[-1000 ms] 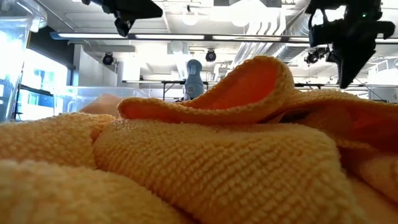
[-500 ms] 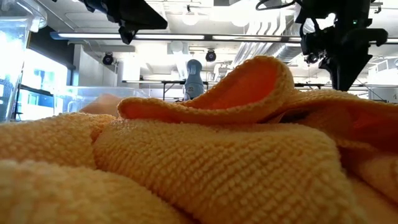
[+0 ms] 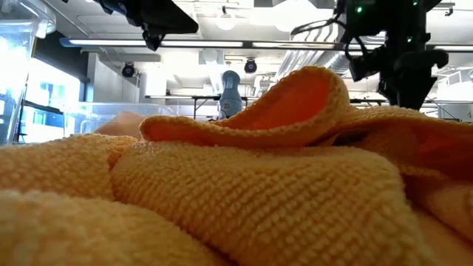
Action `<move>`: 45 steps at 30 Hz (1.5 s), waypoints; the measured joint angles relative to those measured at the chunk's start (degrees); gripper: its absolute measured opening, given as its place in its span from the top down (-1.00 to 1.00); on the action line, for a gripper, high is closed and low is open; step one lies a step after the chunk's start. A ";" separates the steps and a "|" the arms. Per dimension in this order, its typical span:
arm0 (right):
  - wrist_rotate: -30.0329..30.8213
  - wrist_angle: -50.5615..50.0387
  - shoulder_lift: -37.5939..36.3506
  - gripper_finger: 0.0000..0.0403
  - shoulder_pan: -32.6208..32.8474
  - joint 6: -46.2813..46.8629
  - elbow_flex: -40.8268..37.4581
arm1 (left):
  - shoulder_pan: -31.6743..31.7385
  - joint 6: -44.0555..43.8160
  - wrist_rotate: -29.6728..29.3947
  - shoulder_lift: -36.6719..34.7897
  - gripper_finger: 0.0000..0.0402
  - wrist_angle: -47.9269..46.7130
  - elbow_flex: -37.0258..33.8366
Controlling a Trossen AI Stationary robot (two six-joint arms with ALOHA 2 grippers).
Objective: Sort microfiber towel by color & place in baskets
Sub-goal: Put the green microfiber towel into the bottom transparent bin
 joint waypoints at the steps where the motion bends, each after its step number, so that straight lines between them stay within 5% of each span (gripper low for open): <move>1: 0.55 -0.04 0.89 0.13 0.08 0.00 0.00 | 0.00 0.31 0.00 0.00 1.00 0.00 0.00; 11: 1.29 0.24 7.33 0.36 0.06 0.87 0.00 | 0.00 0.46 0.02 0.00 1.00 -0.07 0.00; 17: 1.29 0.22 10.25 0.79 0.06 0.90 0.00 | 0.00 1.72 0.02 0.00 1.00 -0.07 0.00; 19: 1.34 0.22 10.22 0.94 0.06 1.59 0.00 | 0.00 2.70 0.04 0.00 1.00 -0.04 0.00; 25: 4.42 -2.83 3.85 0.99 1.33 8.89 2.41 | 0.01 5.13 0.04 -0.08 1.00 0.03 0.00; 36: 20.04 -11.56 -13.63 1.00 12.66 27.55 22.20 | 0.09 11.46 0.03 -0.13 1.00 2.74 0.00; 45: 38.73 -5.72 -12.94 1.00 22.69 21.86 38.34 | 1.96 12.46 0.02 -0.15 1.00 4.30 0.02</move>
